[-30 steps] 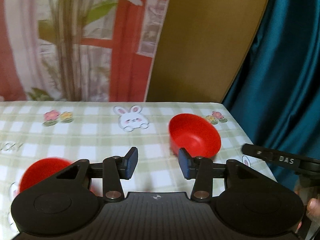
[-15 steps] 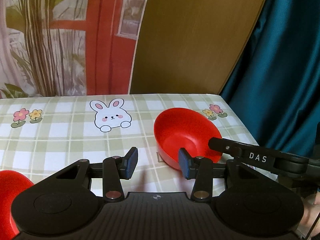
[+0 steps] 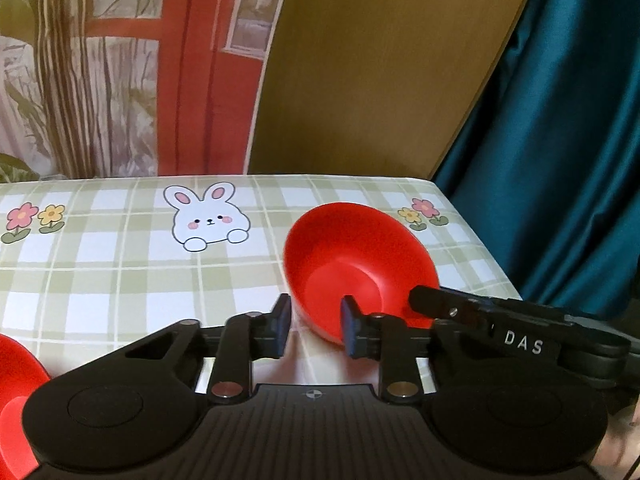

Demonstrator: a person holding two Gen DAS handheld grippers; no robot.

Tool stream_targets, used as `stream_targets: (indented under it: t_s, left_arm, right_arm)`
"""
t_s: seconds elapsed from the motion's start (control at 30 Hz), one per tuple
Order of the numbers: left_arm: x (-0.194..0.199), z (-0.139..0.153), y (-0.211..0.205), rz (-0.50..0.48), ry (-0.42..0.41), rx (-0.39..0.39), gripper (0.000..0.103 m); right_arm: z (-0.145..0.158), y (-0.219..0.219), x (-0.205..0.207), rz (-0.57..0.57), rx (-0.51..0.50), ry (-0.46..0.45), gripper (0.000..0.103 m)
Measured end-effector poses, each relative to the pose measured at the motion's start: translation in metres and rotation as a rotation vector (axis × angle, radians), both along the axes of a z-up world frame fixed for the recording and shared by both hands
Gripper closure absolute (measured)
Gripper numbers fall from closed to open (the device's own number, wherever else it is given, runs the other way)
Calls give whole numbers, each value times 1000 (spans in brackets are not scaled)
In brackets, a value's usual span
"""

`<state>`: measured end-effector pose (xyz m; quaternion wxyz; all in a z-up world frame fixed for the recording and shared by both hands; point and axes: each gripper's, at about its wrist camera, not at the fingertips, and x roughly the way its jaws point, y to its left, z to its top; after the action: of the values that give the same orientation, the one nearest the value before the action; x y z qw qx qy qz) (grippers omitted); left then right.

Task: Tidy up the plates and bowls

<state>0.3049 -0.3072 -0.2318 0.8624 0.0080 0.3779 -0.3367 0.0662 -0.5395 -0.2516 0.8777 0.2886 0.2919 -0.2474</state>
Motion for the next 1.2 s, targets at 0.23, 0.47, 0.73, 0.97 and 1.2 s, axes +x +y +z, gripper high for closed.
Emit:
stream_targets:
  t_s: [0.23, 0.47, 0.73, 0.97, 1.2]
  left_arm:
    - [-8, 8, 9, 1, -22, 28, 87]
    - [-30, 33, 40, 6, -60, 19, 86]
    - [-58, 64, 100, 45, -107, 17, 86]
    - [-66, 79, 149, 98, -101, 39, 86]
    - [-68, 86, 197, 155, -97, 19, 86]
  right_arm:
    - [9, 12, -6, -1, 10, -15, 89]
    - [37, 41, -4, 19, 11, -60, 89]
    - [66, 94, 19, 95, 9, -100, 89]
    - [82, 142, 51, 151, 20, -109, 89]
    - [89, 178, 78, 209, 30, -95, 89]
